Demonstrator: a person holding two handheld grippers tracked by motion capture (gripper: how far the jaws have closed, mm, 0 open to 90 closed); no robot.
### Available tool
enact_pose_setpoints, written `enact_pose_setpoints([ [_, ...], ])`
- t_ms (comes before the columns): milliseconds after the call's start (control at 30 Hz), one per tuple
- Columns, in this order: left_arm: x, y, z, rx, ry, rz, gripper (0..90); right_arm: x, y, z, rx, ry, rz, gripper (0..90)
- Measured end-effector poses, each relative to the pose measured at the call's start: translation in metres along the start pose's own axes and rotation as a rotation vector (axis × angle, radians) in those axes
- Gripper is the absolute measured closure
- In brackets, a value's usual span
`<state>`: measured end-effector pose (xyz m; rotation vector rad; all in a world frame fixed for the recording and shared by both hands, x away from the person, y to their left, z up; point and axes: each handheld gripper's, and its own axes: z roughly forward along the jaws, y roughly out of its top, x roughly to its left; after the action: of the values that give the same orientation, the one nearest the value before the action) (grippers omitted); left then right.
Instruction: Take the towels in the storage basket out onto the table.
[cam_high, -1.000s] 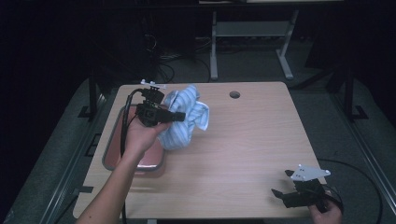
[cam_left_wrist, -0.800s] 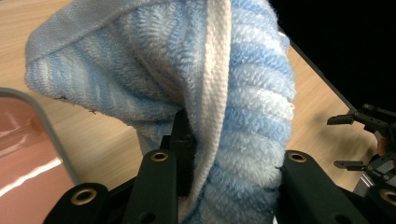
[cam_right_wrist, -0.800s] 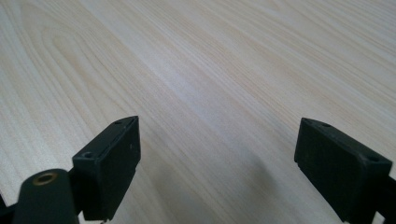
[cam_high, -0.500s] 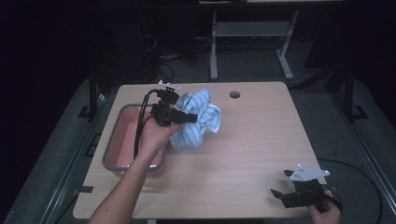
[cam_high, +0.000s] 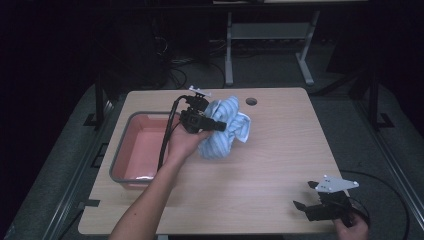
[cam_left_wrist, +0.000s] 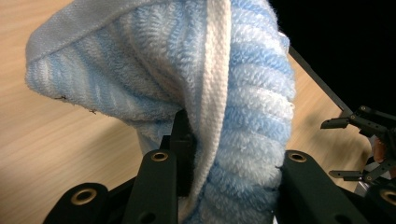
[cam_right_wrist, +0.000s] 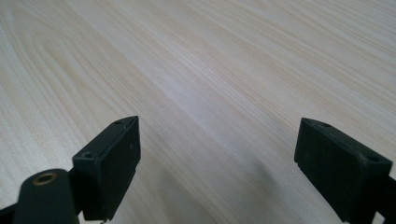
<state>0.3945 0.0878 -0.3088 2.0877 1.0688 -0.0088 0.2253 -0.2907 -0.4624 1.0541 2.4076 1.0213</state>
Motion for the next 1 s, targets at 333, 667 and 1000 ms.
enact_pose_setpoints([
  [333,-0.006,0.006,0.034,0.026,-0.018,-0.001,69.0,-0.001,0.001,0.001,-0.008,0.009,0.016,13.9],
  [667,-0.010,0.008,0.055,0.040,-0.032,-0.003,69.0,0.003,0.005,0.005,0.008,0.013,-0.009,13.8],
  [1000,-0.014,0.010,0.070,0.055,-0.034,-0.006,69.0,0.005,0.006,0.007,0.008,0.016,-0.018,13.8],
])
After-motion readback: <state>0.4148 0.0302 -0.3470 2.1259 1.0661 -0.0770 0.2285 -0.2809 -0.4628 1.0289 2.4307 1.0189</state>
